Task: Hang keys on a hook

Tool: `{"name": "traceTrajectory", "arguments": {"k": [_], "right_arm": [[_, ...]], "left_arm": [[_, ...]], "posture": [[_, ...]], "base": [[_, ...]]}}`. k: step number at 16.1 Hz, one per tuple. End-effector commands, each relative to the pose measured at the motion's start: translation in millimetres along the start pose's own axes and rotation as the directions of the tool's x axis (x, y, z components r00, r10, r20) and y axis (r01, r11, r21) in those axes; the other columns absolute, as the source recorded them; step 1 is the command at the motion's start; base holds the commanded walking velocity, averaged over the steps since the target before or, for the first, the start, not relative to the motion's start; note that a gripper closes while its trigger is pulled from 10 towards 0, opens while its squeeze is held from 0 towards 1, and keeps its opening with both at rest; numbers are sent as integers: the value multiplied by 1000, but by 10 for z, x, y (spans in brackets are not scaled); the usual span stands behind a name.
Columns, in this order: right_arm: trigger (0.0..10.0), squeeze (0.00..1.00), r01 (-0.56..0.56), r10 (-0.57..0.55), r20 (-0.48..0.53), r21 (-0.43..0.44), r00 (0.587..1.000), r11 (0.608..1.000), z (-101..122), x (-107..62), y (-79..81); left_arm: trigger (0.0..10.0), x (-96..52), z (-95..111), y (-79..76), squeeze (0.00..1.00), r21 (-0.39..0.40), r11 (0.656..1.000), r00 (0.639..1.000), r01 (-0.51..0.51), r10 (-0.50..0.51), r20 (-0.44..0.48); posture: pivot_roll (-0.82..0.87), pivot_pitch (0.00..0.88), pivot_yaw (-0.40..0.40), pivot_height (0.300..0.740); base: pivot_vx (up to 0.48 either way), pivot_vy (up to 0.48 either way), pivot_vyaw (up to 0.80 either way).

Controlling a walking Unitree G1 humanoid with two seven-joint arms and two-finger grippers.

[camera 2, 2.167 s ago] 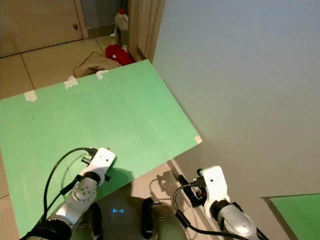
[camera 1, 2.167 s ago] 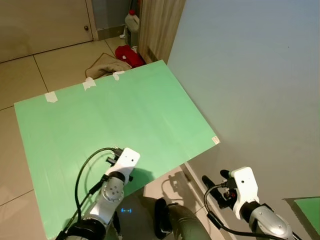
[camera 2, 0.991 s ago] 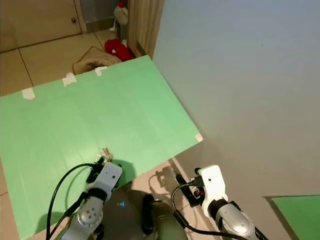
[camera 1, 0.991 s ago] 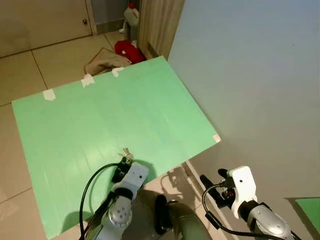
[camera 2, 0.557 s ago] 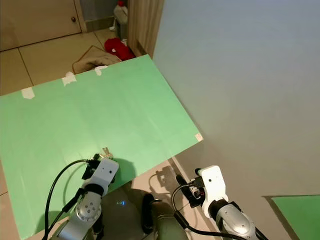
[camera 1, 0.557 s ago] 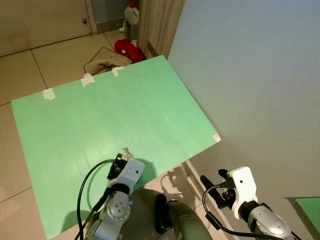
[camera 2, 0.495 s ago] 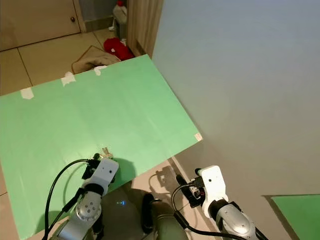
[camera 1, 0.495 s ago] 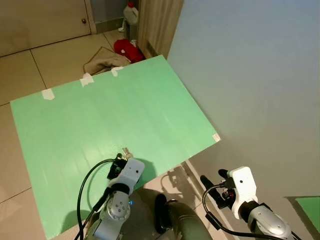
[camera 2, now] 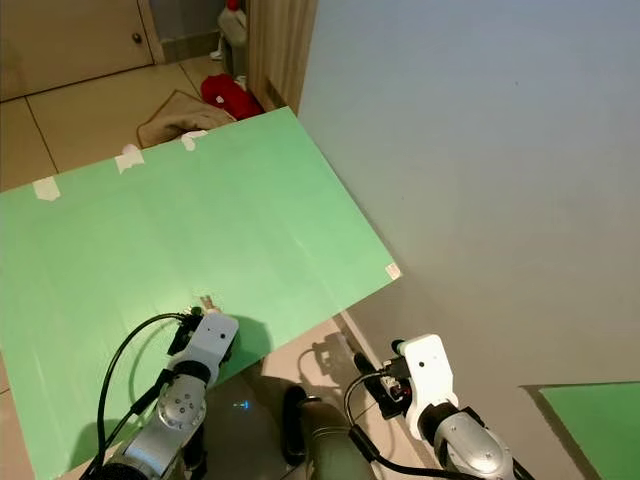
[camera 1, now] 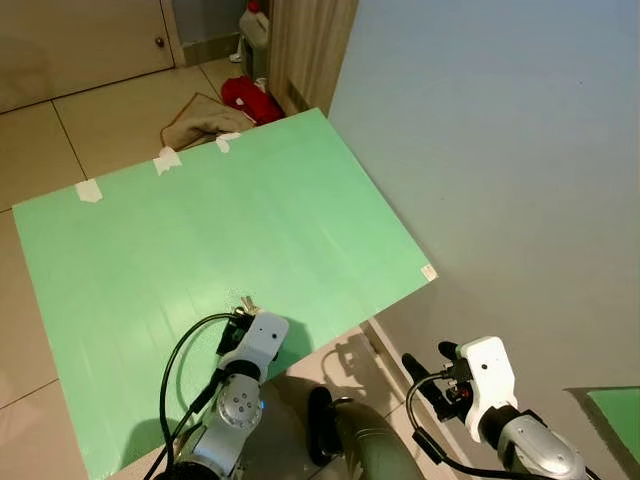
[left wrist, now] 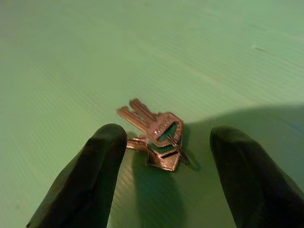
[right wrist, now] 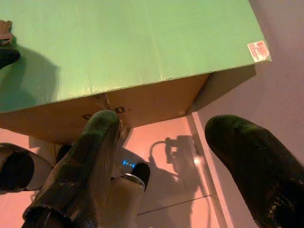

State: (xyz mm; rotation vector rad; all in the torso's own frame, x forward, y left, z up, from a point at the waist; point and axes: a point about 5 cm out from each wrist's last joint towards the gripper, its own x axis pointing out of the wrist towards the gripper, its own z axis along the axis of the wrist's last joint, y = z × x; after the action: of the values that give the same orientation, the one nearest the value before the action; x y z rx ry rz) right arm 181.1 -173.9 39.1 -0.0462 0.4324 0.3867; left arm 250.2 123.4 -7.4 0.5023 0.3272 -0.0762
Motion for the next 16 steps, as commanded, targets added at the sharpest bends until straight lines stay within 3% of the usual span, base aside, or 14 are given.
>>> {"name": "traceTrajectory", "arguments": {"k": [1, 2, 3, 4, 5, 6, 16], "right_arm": [[10000, 0, 34, -34, -31, -1, 999, 999, -50, -68, -68], [10000, 0, 35, -35, -31, -1, 999, 999, -52, -70, -71], [10000, 0, 35, -35, -30, -2, 999, 999, -47, -65, -72], [10000, 0, 35, -35, -30, -2, 999, 999, -44, -64, -73], [10000, 0, 34, -34, -29, -3, 999, 999, -43, -65, -73], [10000, 0, 35, -35, -30, -3, 999, 999, -44, -61, -76], [10000, 0, 25, -25, -21, -1, 999, 1000, -34, 24, -56]], "left_arm": [[10000, -47, -84, -133, 0, -36, 998, 997, 61, -62, -49], [9882, -54, -107, -176, 0, -71, 994, 994, 80, -85, -71], [10000, -57, -131, -197, 0, -57, 994, 991, 95, -100, -92], [6078, -59, -170, -189, 0, -64, 994, 988, 87, -94, -120], [6078, -60, -201, -181, 0, -74, 994, 986, 80, -90, -140], [0, -55, -221, -166, 0, -73, 994, 985, 78, -88, -149], [0, -12, -154, -29, 0, -67, 995, 993, 71, -76, -85]], "posture": [[-233, 303, -190, 740], [-233, 303, -190, 740], [-232, 302, -191, 740], [-231, 304, -193, 740], [-231, 304, -193, 740], [-231, 304, -193, 740], [-194, 280, -176, 740]], "base": [[0, 0, 0], [0, 0, 0], [0, 0, 0], [0, 0, 0], [0, 0, 0], [0, 0, 0], [0, 0, 0]]}}
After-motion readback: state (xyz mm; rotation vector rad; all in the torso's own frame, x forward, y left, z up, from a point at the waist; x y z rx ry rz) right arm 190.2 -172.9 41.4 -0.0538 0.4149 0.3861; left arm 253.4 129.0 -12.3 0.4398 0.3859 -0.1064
